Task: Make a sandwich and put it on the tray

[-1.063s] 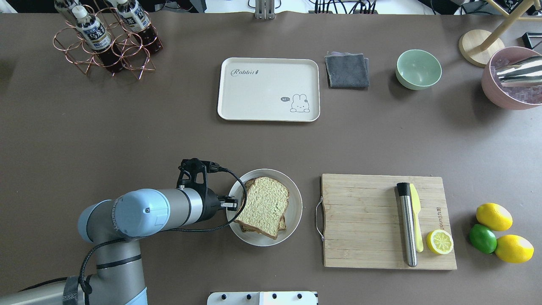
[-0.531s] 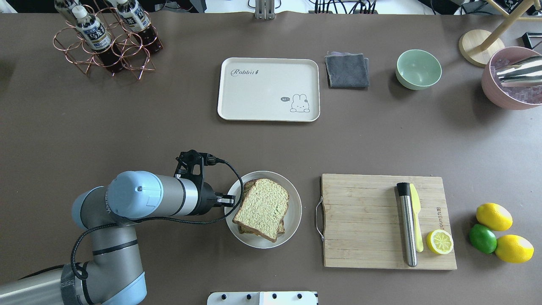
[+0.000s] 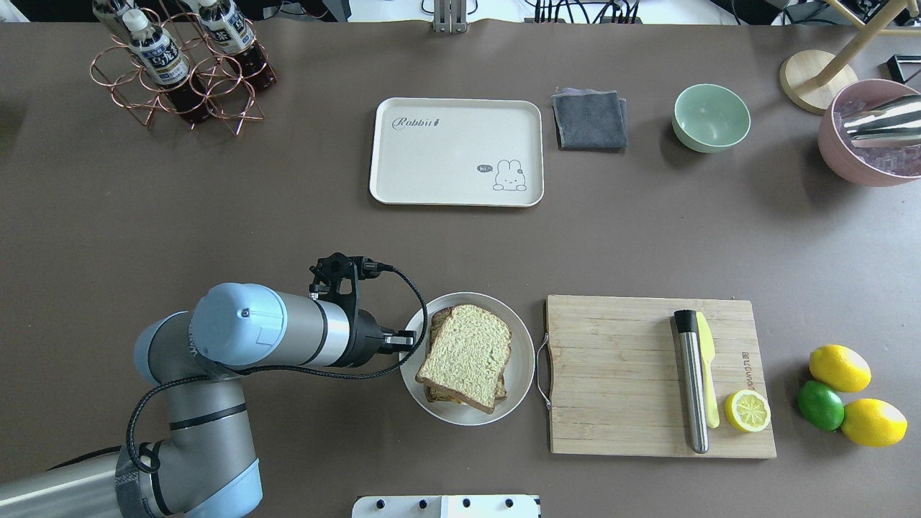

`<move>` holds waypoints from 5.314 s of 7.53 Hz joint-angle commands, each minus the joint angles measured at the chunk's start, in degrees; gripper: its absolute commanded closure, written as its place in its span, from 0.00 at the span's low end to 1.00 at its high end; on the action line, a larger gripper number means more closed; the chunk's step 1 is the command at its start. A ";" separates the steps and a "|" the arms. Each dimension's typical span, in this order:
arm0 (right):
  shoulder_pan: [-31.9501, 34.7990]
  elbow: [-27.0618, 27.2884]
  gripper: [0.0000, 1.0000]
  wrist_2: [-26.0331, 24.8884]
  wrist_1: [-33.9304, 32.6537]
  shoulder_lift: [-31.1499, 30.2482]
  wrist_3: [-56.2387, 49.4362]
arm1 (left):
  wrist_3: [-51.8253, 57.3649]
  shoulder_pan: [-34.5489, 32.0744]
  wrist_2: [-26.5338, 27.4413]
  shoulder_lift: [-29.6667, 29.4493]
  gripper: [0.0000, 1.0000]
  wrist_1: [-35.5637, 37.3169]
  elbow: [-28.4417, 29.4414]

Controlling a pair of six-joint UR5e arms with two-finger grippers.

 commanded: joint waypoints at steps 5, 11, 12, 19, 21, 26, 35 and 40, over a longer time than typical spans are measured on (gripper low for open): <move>3.71 -0.26 0.01 0.08 -0.66 -0.89 -3.30 | -26.90 -0.97 3.07 -3.51 1.00 -5.30 1.25; 4.33 -1.04 0.01 1.13 -0.66 -0.89 -3.21 | -30.17 -9.91 6.00 -11.84 1.00 -4.68 12.30; 4.33 -1.22 0.01 1.14 -0.66 -0.72 -3.12 | -30.09 -11.24 5.91 -14.30 1.00 -4.68 15.46; 4.42 -1.84 0.01 1.58 -0.66 -0.72 -3.03 | -29.47 -17.68 5.56 -25.29 1.00 -4.59 34.98; 4.51 -1.92 0.01 1.58 -0.66 -0.63 -3.03 | -29.39 -16.18 6.08 -25.40 1.00 -5.64 36.76; 4.51 -2.54 0.01 1.58 -0.58 -0.01 -2.86 | -29.21 -15.47 6.79 -25.05 1.00 -5.74 37.64; 4.51 -2.63 0.01 1.58 -0.75 -0.01 -2.59 | -22.79 -19.41 2.95 -21.81 0.02 -7.94 31.86; 4.59 -2.98 0.01 2.62 -0.66 0.25 -2.51 | 1.60 -24.87 -2.09 -11.97 0.02 5.94 13.68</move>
